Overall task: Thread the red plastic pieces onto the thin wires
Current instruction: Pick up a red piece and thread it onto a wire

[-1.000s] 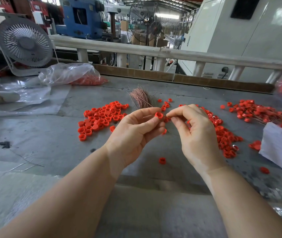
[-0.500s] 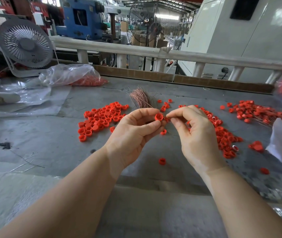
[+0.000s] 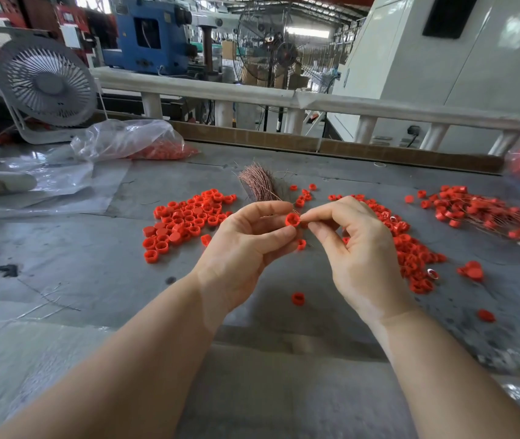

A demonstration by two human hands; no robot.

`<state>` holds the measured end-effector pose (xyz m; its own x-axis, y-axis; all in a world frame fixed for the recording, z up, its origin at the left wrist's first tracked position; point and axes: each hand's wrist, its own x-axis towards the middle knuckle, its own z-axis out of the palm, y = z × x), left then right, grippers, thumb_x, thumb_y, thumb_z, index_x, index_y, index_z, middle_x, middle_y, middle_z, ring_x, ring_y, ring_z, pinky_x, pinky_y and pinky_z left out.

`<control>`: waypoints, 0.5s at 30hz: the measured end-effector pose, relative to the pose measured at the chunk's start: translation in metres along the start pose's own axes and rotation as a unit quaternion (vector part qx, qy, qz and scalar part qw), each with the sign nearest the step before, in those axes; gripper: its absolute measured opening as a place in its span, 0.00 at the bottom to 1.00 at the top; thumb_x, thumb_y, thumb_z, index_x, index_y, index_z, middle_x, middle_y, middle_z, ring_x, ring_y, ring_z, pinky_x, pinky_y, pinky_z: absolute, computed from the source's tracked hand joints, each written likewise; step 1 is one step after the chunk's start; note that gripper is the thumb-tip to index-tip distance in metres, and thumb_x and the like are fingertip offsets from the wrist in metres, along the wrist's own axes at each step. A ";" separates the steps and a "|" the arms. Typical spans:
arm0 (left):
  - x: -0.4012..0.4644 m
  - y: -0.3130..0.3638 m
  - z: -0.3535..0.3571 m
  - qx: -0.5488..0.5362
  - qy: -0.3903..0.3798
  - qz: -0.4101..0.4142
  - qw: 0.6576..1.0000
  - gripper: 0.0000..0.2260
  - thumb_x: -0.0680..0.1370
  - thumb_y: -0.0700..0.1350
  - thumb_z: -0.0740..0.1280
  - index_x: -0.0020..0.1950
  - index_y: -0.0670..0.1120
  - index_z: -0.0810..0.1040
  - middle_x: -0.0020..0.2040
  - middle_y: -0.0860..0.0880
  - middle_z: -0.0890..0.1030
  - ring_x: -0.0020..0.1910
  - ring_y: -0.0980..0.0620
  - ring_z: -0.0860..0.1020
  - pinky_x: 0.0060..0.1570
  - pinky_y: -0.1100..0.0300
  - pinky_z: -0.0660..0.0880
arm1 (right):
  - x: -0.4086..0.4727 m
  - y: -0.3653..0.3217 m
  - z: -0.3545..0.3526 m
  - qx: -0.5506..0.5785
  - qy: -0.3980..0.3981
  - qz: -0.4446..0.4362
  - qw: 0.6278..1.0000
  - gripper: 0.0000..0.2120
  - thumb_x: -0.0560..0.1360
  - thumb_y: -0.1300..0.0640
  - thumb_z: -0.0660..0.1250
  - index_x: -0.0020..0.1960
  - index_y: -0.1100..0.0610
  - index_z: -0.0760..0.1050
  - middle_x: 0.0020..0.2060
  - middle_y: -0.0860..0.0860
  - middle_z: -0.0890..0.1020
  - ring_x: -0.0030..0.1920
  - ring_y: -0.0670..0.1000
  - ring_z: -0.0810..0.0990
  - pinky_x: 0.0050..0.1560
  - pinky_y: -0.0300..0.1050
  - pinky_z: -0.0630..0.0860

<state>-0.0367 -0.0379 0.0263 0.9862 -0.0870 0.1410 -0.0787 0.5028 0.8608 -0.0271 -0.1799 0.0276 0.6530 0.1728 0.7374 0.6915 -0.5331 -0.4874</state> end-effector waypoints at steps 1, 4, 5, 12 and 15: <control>0.000 0.000 0.000 0.001 -0.001 0.001 1.000 0.11 0.71 0.27 0.63 0.45 0.41 0.78 0.34 0.48 0.82 0.34 0.55 0.81 0.35 0.66 0.77 | 0.000 0.000 0.000 0.002 -0.001 0.002 1.000 0.05 0.73 0.66 0.68 0.44 0.58 0.81 0.39 0.47 0.78 0.42 0.46 0.74 0.45 0.32 0.67; 0.001 -0.001 -0.001 0.000 -0.001 0.002 1.000 0.11 0.71 0.27 0.63 0.43 0.41 0.79 0.35 0.47 0.83 0.34 0.55 0.81 0.36 0.66 0.78 | 0.000 0.000 0.001 0.002 -0.001 0.005 1.000 0.05 0.72 0.67 0.69 0.43 0.58 0.81 0.38 0.47 0.78 0.40 0.44 0.74 0.44 0.31 0.68; 0.001 -0.001 -0.001 -0.002 -0.001 0.002 1.000 0.11 0.71 0.27 0.63 0.43 0.41 0.79 0.35 0.47 0.83 0.35 0.55 0.82 0.36 0.66 0.78 | -0.001 0.000 0.001 0.001 -0.001 0.006 1.000 0.05 0.72 0.67 0.69 0.43 0.58 0.81 0.37 0.47 0.79 0.40 0.43 0.73 0.44 0.31 0.68; 0.002 -0.001 -0.002 -0.016 0.001 -0.006 1.000 0.11 0.71 0.28 0.63 0.42 0.41 0.81 0.38 0.44 0.83 0.38 0.52 0.83 0.41 0.65 0.79 | -0.001 0.000 0.000 -0.005 -0.001 0.008 1.000 0.05 0.71 0.67 0.69 0.42 0.58 0.80 0.37 0.46 0.78 0.39 0.40 0.72 0.43 0.28 0.65; 0.002 -0.001 -0.001 -0.020 0.003 -0.008 1.000 0.11 0.70 0.27 0.63 0.43 0.41 0.80 0.37 0.44 0.83 0.38 0.52 0.83 0.41 0.64 0.80 | -0.001 0.001 0.000 -0.003 0.005 0.009 1.000 0.05 0.71 0.66 0.69 0.42 0.58 0.80 0.36 0.47 0.78 0.39 0.40 0.73 0.42 0.28 0.65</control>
<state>-0.0346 -0.0376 0.0252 0.9880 -0.0901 0.1254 -0.0582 0.5347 0.8430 -0.0271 -0.1808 0.0267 0.6620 0.1549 0.7333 0.6777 -0.5417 -0.4974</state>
